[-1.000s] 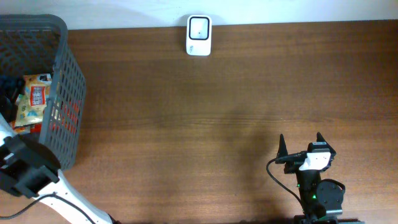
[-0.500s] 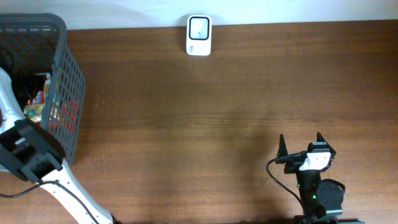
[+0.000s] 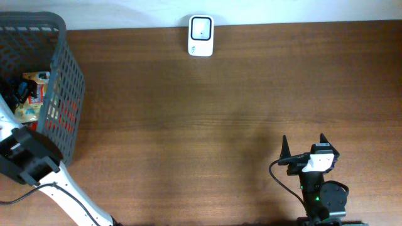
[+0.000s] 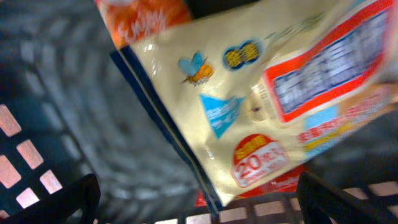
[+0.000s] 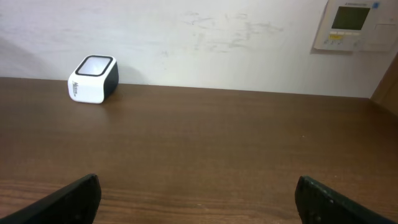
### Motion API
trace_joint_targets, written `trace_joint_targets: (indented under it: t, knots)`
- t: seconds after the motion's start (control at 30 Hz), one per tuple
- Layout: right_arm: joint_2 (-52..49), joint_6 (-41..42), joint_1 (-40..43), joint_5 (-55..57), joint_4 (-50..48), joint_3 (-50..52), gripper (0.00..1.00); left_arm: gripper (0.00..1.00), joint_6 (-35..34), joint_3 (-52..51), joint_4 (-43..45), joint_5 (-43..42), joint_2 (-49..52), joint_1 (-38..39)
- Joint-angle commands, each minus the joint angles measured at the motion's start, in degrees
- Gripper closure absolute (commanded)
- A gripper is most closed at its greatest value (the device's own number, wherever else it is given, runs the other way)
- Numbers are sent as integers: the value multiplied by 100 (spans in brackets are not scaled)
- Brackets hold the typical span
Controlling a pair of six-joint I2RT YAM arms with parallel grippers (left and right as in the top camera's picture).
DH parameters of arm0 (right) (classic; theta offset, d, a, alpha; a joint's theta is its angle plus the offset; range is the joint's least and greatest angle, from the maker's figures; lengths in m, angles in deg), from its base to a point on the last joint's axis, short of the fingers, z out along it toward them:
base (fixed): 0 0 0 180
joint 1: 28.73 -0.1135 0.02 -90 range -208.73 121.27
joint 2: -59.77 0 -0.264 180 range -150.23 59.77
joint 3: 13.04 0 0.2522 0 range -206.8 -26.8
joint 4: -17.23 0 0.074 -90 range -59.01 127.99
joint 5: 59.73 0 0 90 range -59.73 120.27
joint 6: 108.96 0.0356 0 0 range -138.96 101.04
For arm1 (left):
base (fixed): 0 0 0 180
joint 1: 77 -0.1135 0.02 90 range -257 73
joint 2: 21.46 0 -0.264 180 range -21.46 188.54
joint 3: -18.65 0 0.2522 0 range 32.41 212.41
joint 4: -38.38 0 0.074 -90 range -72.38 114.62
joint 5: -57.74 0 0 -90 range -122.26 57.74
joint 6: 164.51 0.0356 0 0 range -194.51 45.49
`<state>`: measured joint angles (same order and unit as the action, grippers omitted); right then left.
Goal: Scan the item barcode
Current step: 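Reach the left gripper into the grey basket and grasp the wipes pack, then lift the wipes pack out and drop it on the table center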
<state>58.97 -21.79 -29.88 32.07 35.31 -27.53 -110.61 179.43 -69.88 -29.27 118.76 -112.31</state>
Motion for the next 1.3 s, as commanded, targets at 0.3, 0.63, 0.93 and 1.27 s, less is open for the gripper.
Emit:
trace_joint_targets:
  t: [0.3, 0.63, 0.93, 1.27]
  knots:
    - [39, 7, 42, -11, 28, 42, 2, 47, 472, -1526, 2218, -428, 299, 101]
    - [39, 7, 42, -9, 28, 42, 2, 100, 883, 107, 837, -431, 269, 90]
    - [39, 7, 42, -9, 28, 42, 2, 100, 1220, 3279, -26, -1316, -754, 114]
    - [39, 7, 42, -9, 28, 42, 2, 100, 3027, 3102, -221, -4013, -2087, 1633]
